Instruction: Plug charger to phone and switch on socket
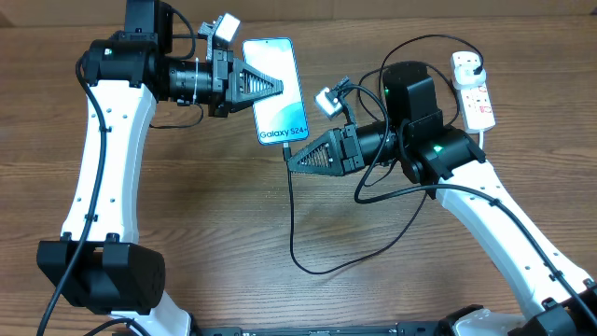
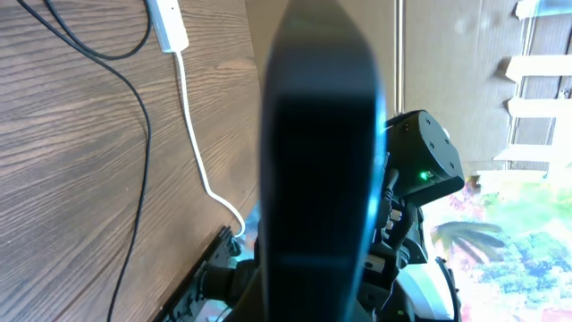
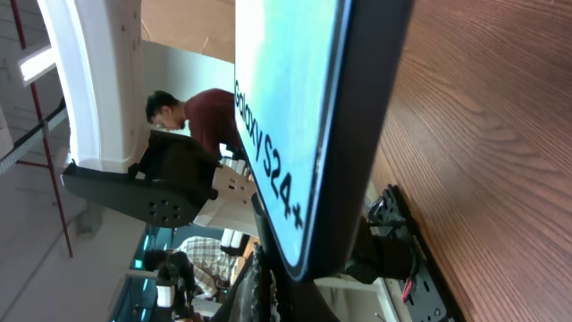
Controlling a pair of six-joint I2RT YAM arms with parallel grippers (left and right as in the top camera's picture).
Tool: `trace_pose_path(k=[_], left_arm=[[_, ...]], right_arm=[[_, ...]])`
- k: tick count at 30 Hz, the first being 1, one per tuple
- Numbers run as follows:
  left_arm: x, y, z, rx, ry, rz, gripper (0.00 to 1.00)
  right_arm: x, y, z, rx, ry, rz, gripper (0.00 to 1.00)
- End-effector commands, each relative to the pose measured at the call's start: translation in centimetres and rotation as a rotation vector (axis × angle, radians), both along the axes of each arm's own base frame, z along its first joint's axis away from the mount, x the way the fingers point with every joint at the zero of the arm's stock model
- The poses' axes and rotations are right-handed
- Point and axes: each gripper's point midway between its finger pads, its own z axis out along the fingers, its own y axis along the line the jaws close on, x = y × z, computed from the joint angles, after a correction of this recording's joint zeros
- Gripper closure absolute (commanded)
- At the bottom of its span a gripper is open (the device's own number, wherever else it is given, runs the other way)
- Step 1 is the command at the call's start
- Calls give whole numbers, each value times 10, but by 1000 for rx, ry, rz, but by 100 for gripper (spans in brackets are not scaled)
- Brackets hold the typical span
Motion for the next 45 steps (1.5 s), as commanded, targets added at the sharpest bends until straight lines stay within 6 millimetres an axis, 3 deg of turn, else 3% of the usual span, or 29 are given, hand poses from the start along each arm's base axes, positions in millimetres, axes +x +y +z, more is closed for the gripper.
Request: trace_pose_path(k=[1,26,45], left_arm=[[-4,-5,8,-38,-33,-31,96],[-6,-5,12,-61,-24,-38,96],[0,-3,5,-16,-26,-11,96]], right_arm=[[3,0,9,11,-26,-5,96],[7,0,5,-12,-13,-33,96],[-3,-1,10,18,14,26,96]])
